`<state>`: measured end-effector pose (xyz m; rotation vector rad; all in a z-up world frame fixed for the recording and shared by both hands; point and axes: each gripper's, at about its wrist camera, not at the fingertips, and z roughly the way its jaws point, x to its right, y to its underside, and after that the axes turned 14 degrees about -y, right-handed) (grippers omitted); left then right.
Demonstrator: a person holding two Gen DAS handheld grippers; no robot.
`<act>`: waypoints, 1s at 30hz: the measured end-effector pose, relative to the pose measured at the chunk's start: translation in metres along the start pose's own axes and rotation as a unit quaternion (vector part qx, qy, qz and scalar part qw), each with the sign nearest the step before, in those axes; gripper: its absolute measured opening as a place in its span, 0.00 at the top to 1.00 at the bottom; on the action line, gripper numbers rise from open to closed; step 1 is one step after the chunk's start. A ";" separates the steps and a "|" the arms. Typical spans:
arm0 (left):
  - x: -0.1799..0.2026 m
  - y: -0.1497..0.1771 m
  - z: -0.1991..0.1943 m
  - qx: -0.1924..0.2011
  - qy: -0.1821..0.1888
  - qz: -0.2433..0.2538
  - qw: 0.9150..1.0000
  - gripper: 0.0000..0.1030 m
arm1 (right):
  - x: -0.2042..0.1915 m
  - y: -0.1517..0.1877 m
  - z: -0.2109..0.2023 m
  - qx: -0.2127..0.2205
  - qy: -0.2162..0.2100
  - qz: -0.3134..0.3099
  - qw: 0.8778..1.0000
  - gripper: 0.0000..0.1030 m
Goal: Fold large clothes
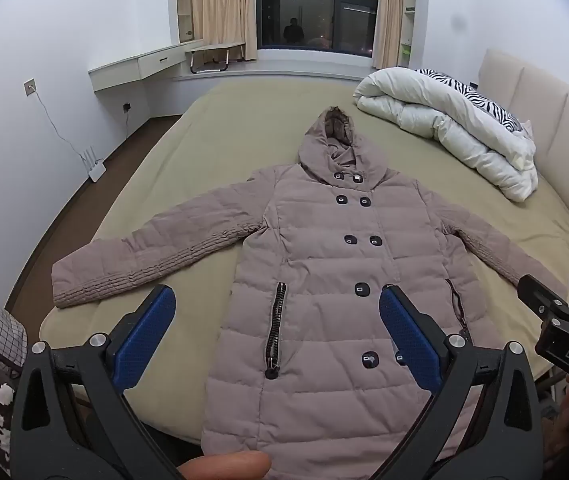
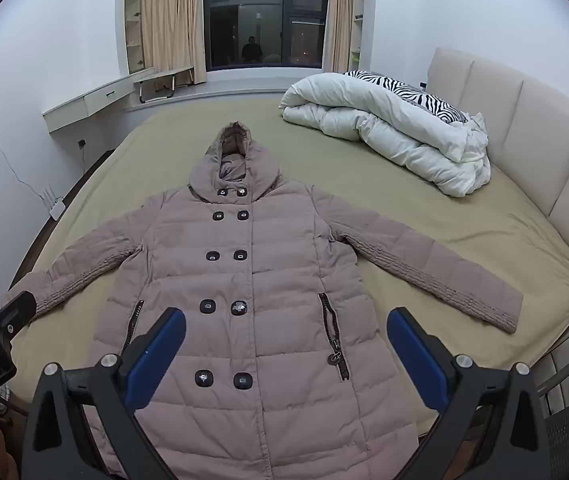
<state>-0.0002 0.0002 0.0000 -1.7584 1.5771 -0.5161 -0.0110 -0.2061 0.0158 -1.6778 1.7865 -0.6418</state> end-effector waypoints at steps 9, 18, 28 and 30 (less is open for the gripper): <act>0.005 0.000 -0.003 -0.001 -0.002 0.000 1.000 0.00 | 0.000 0.002 0.002 0.001 0.001 -0.001 1.000 0.00; 0.007 0.007 -0.002 -0.006 -0.001 -0.001 1.000 0.00 | -0.001 0.003 0.004 0.000 0.002 -0.001 1.000 0.00; 0.005 0.007 0.005 -0.010 0.000 -0.002 1.000 0.00 | -0.001 0.005 0.007 -0.001 0.001 0.000 1.000 0.00; 0.005 0.007 0.005 -0.010 0.001 -0.002 1.000 0.00 | -0.001 0.006 0.007 -0.002 0.001 0.000 1.000 0.00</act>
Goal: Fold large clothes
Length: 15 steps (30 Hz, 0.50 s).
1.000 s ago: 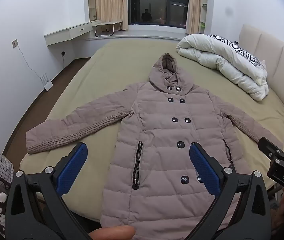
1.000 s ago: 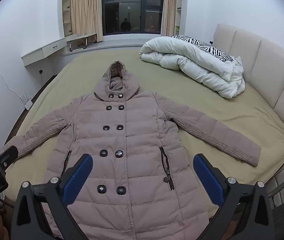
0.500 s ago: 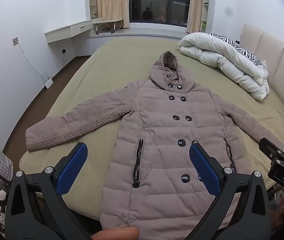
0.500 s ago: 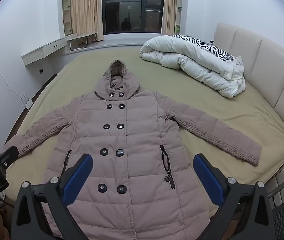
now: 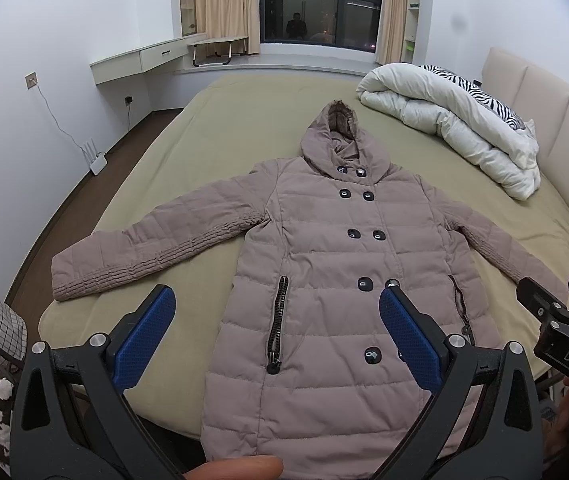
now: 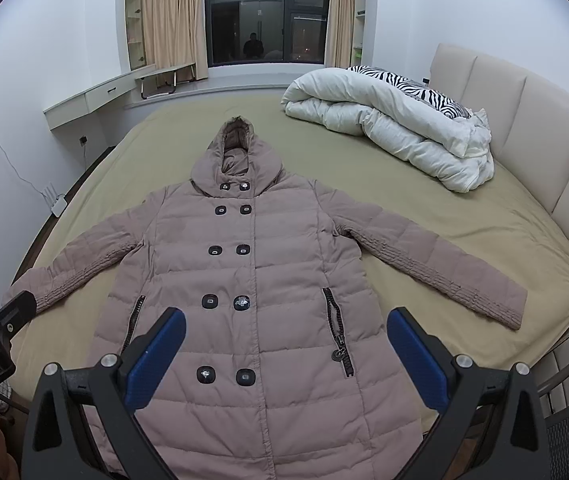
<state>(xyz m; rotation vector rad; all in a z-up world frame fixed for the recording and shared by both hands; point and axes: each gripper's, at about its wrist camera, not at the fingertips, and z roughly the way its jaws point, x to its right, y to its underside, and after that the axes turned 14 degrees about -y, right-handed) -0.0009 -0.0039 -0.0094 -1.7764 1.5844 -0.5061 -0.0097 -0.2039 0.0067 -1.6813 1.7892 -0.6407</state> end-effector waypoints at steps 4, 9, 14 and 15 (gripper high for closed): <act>0.000 0.000 0.001 -0.001 0.000 0.000 1.000 0.00 | 0.000 0.000 0.000 0.000 0.000 0.000 1.000 0.00; -0.001 -0.001 0.001 -0.002 0.000 0.000 1.000 0.00 | 0.000 0.000 0.001 -0.001 0.000 0.001 1.000 0.00; -0.001 -0.001 0.001 -0.002 0.000 0.000 1.000 0.00 | 0.000 0.001 0.001 -0.002 0.000 0.000 1.000 0.00; -0.001 -0.001 0.001 -0.001 0.000 0.000 1.000 0.00 | 0.000 0.001 0.002 -0.002 0.000 0.001 1.000 0.00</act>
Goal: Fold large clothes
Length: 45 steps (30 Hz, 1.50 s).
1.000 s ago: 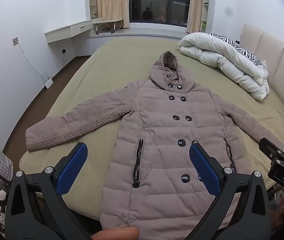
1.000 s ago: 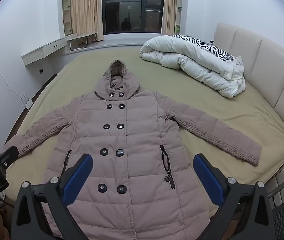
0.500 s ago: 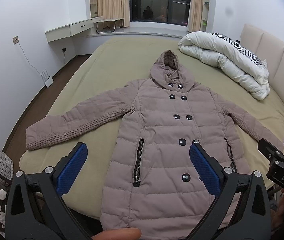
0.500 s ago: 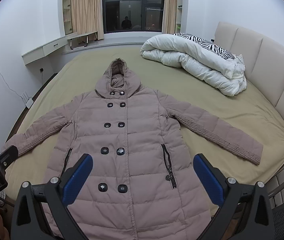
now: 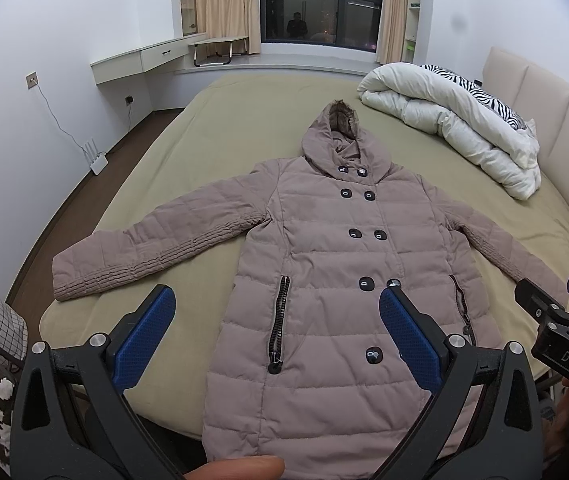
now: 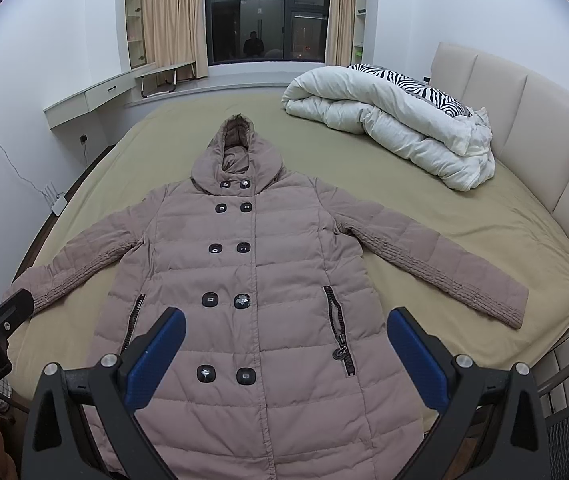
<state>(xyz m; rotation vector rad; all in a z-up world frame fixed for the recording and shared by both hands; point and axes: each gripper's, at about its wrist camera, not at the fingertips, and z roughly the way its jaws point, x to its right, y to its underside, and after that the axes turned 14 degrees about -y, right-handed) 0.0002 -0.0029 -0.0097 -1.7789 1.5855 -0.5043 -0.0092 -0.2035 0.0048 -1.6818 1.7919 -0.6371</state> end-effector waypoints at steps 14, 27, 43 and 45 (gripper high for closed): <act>-0.001 -0.001 0.000 -0.002 0.000 0.000 1.000 0.00 | 0.001 0.003 0.002 -0.002 0.000 0.002 1.000 0.00; -0.008 0.005 0.007 -0.005 -0.001 -0.002 1.000 0.00 | 0.000 0.007 0.004 -0.005 0.001 0.002 1.000 0.00; -0.011 0.008 0.010 -0.006 -0.002 -0.001 1.000 0.00 | 0.000 0.017 0.013 -0.010 0.000 0.006 1.000 0.00; -0.011 0.008 0.010 -0.006 -0.001 -0.001 1.000 0.00 | 0.008 0.021 0.015 -0.014 0.000 0.009 1.000 0.00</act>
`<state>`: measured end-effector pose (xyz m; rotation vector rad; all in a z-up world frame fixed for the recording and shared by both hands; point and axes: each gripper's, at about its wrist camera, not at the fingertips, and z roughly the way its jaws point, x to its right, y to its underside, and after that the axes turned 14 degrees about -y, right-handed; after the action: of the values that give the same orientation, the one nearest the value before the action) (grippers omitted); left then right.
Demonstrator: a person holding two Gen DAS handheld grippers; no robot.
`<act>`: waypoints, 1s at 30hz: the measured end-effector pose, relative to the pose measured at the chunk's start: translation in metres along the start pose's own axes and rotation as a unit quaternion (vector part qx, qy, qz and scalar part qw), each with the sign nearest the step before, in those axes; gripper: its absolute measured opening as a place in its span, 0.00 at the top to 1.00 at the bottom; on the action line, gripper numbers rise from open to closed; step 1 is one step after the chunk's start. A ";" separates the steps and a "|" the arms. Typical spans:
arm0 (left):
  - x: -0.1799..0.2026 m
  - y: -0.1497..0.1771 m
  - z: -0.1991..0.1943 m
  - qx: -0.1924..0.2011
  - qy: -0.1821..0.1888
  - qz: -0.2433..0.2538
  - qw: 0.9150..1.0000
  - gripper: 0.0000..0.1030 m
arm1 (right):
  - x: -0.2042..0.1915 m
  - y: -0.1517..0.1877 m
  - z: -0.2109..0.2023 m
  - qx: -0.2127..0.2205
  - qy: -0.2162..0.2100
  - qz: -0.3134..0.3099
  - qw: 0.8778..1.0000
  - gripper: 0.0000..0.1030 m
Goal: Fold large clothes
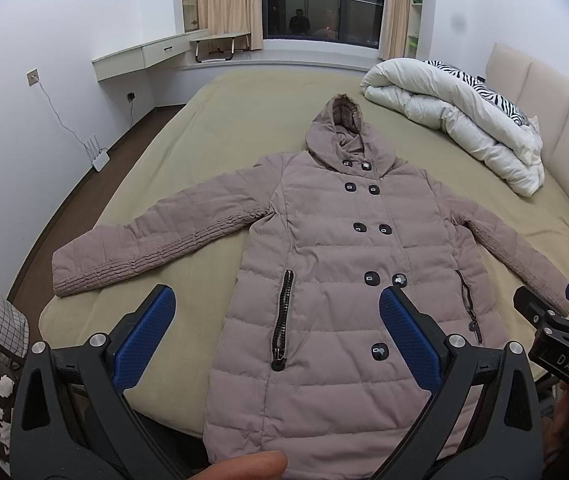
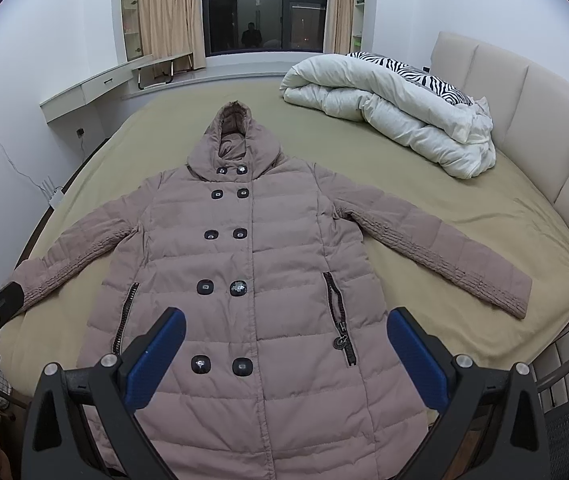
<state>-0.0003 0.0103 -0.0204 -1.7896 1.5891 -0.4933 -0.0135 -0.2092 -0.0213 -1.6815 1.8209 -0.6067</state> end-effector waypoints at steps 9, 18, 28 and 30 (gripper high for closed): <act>0.004 0.004 0.016 -0.009 -0.008 0.003 1.000 0.00 | 0.030 0.000 0.009 -0.014 0.008 0.038 0.999 0.00; 0.018 -0.012 0.037 -0.006 -0.005 0.003 1.000 0.00 | 0.135 -0.006 0.022 0.026 0.006 0.132 0.991 0.00; 0.040 -0.030 0.088 -0.023 0.020 -0.005 1.000 0.00 | 0.356 0.028 0.065 0.086 -0.043 0.423 0.901 0.08; 0.046 -0.035 0.103 -0.032 0.037 -0.009 0.999 0.00 | 0.389 0.042 0.077 0.103 -0.067 0.479 0.869 0.10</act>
<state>0.1029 -0.0088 -0.0745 -1.8536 1.6578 -0.5293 -0.0051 -0.5868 -0.1487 -0.5049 2.0866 -0.2126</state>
